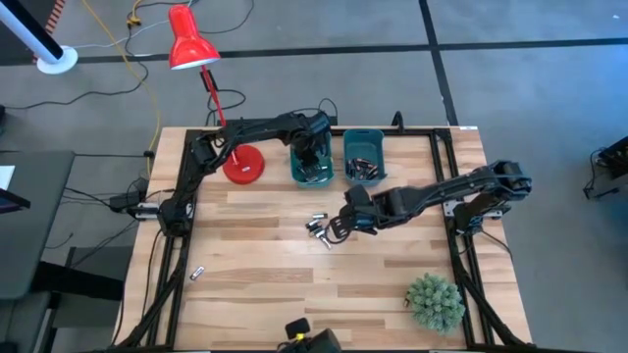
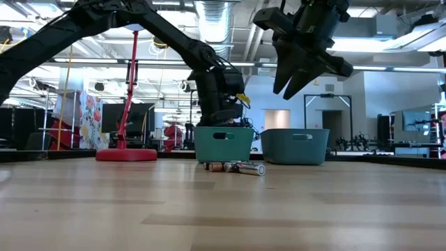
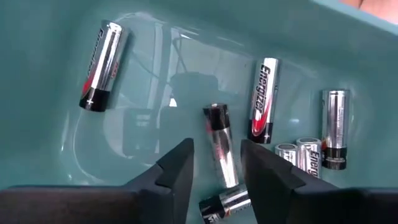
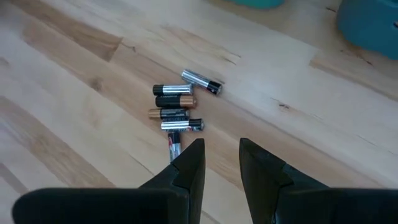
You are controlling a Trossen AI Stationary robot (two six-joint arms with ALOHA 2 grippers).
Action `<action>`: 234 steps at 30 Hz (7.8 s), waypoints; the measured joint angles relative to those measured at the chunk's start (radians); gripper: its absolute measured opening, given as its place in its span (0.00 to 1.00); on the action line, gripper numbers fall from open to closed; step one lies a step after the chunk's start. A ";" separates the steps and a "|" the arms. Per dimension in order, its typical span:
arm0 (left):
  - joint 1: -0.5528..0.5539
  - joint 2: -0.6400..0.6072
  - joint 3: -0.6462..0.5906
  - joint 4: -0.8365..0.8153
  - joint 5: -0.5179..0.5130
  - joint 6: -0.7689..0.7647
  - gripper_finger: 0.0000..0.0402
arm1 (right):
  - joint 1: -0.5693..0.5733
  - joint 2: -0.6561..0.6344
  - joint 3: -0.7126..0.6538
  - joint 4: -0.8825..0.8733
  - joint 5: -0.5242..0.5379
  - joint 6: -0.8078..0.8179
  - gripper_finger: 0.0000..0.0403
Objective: Sort batteries
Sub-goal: Put the black battery into the blue bin
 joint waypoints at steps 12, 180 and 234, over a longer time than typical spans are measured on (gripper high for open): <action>0.000 -0.005 0.054 -0.171 -0.001 0.012 0.35 | 0.013 0.000 0.000 -0.001 0.004 0.023 0.29; -1.217 -1.121 -1.109 0.400 -0.713 -1.206 0.35 | 0.306 0.733 0.274 -0.623 -1.010 -0.530 0.55; -0.763 -1.121 -1.109 0.257 -0.658 -1.238 0.35 | -0.743 0.315 0.353 -0.368 -0.259 -1.027 0.55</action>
